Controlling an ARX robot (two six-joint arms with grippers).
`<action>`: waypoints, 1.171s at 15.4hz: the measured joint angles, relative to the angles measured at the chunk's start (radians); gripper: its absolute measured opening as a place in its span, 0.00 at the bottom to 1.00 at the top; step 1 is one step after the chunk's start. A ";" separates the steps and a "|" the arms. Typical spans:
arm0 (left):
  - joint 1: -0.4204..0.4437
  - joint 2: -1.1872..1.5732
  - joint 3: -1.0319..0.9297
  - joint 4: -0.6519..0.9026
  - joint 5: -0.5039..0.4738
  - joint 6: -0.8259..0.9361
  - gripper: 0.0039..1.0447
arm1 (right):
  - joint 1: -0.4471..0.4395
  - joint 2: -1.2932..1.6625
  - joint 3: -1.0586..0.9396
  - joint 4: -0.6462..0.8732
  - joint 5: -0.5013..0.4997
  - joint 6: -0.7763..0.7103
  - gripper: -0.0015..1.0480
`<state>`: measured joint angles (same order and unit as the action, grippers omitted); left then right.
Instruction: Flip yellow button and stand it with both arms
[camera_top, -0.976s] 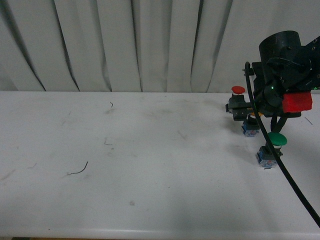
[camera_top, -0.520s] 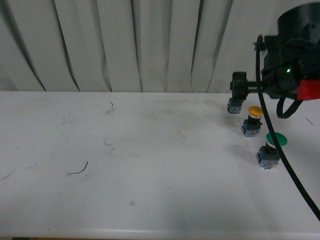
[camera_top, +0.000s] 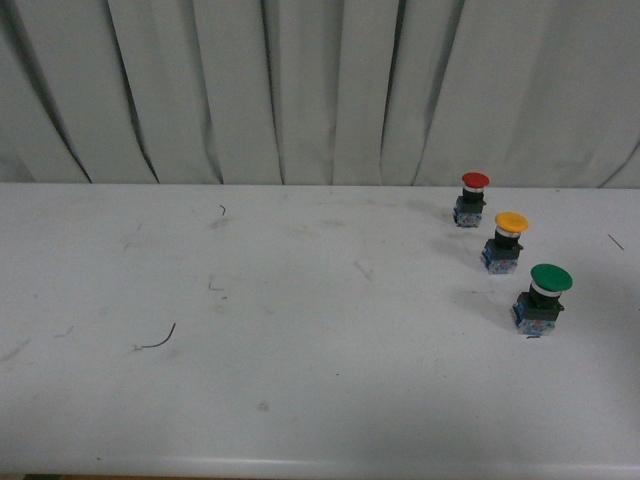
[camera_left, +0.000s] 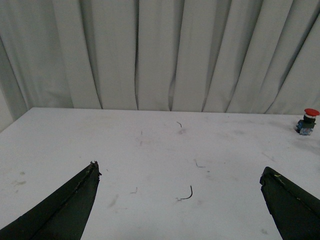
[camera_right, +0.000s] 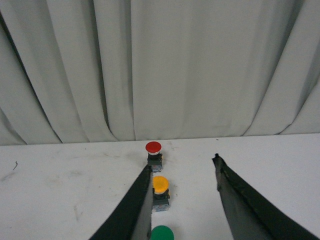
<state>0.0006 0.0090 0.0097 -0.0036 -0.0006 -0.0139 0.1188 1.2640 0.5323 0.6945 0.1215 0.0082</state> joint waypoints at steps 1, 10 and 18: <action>0.000 0.000 0.000 0.000 0.000 0.000 0.94 | -0.003 -0.100 -0.082 0.017 -0.007 -0.002 0.32; 0.000 0.000 0.000 0.000 0.000 0.000 0.94 | -0.120 -0.444 -0.404 -0.015 -0.120 -0.005 0.02; 0.000 0.000 0.000 0.000 0.000 0.000 0.94 | -0.119 -0.705 -0.521 -0.154 -0.120 -0.006 0.02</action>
<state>0.0006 0.0090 0.0097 -0.0036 -0.0006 -0.0139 -0.0002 0.5587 0.0113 0.5407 0.0017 0.0025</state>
